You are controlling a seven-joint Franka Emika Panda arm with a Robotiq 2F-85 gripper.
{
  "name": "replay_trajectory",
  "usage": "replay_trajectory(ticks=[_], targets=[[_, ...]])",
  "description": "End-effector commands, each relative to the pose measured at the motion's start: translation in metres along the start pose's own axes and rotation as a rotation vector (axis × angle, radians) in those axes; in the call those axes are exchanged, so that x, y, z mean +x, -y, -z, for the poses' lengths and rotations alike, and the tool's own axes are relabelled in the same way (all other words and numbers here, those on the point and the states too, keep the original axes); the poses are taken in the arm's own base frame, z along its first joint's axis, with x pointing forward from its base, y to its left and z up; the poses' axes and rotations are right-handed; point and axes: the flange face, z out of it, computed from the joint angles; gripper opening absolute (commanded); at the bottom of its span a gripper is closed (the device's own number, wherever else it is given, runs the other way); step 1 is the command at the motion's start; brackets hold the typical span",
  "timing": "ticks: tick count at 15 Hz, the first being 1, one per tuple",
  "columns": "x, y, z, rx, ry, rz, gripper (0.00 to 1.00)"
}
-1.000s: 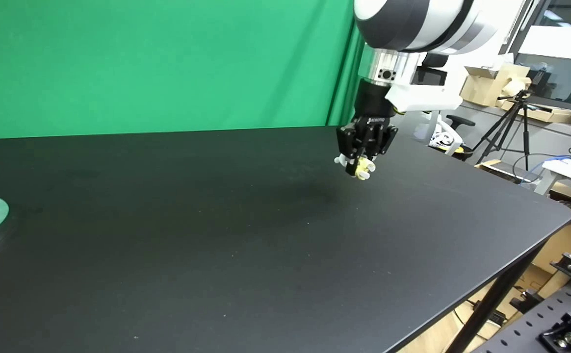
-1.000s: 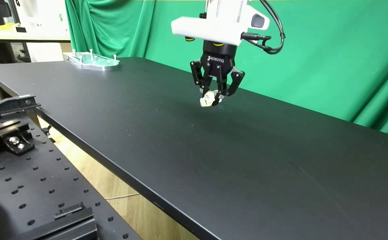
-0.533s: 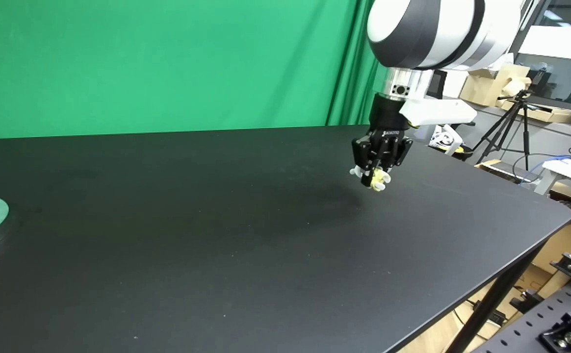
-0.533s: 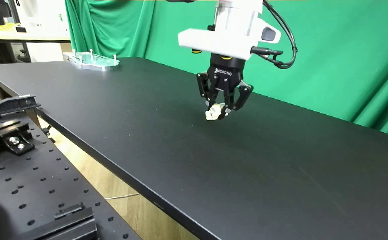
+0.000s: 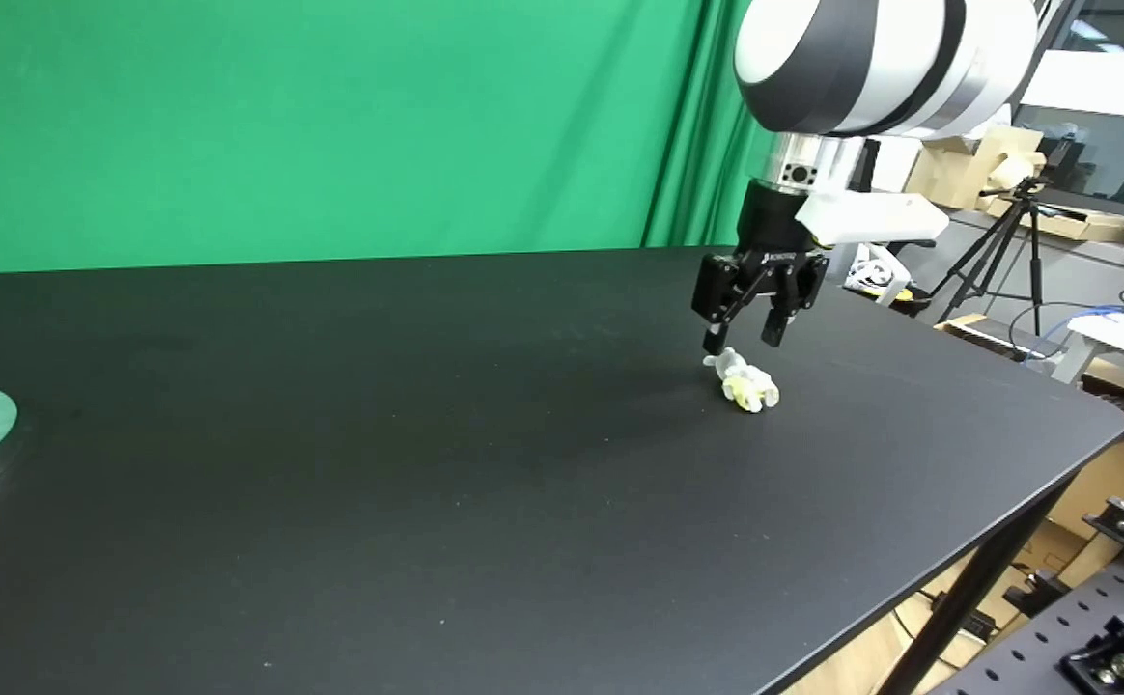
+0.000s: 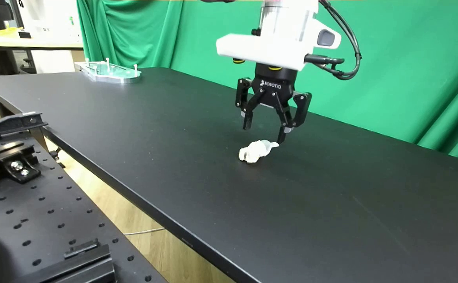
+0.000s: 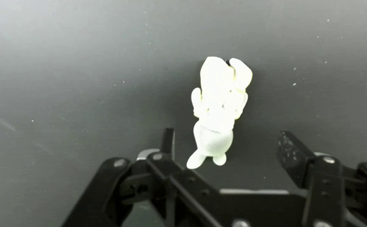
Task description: Move the bunny toy to the right
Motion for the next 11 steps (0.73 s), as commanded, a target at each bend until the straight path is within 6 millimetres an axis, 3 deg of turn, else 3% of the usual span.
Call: replay_trajectory(ticks=[1,4,11], targets=[[-0.001,0.003,0.026,-0.002,-0.033,-0.005,1.00],[0.001,0.005,0.048,0.002,-0.050,-0.038,1.00],[-0.012,0.014,0.096,0.025,0.089,-0.119,1.00]])
